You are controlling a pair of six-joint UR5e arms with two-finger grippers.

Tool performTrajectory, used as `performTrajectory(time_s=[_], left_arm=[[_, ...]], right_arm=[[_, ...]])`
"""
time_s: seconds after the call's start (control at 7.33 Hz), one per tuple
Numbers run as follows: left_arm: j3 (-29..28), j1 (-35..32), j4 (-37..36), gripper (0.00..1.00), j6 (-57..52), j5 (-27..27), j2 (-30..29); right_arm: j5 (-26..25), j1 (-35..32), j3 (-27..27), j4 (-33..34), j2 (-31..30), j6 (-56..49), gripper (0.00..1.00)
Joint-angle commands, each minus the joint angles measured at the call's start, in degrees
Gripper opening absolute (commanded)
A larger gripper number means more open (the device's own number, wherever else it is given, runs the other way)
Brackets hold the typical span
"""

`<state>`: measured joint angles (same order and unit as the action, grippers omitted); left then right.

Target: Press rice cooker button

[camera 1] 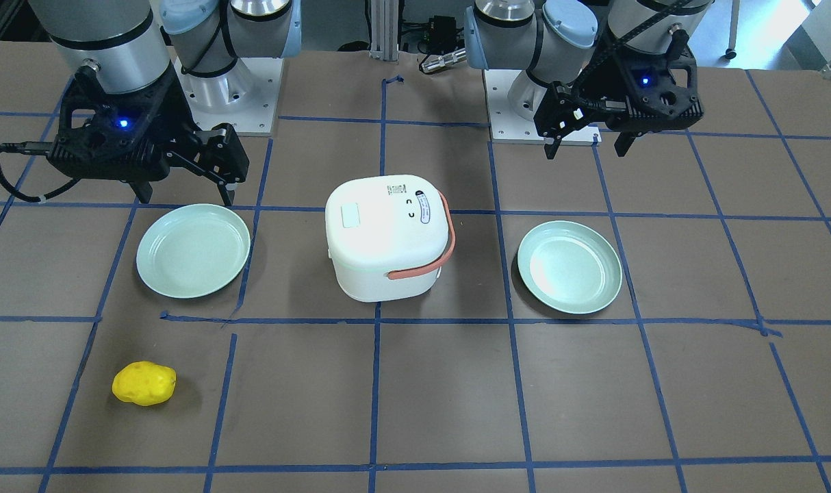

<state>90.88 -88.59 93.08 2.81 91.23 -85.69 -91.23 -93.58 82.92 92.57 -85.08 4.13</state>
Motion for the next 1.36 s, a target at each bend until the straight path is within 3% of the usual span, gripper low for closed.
performTrajectory(time_s=[0.0, 0.27, 0.41, 0.55, 0.82, 1.23], left_arm=[[0.00, 0.00, 0.00, 1.00, 0.00, 0.00, 0.00], [0.00, 0.00, 0.00, 1.00, 0.00, 0.00, 0.00], [0.00, 0.00, 0.00, 1.00, 0.00, 0.00, 0.00], [0.00, 0.00, 0.00, 1.00, 0.00, 0.00, 0.00], [0.00, 0.00, 0.00, 1.00, 0.00, 0.00, 0.00], [0.00, 0.00, 0.00, 1.00, 0.00, 0.00, 0.00]], right_arm=[[0.00, -0.02, -0.39, 0.06, 0.00, 0.01, 1.00], [0.00, -0.02, -0.22, 0.15, 0.00, 0.09, 0.96], [0.70, -0.02, -0.48, 0.15, 0.00, 0.09, 0.87], [2.27, -0.11, -0.57, -0.20, 0.00, 0.18, 0.57], [2.64, -1.77, 0.30, -0.29, 0.09, 0.62, 0.26], [2.64, -6.96, 3.98, 0.76, 0.97, 2.11, 0.15]])
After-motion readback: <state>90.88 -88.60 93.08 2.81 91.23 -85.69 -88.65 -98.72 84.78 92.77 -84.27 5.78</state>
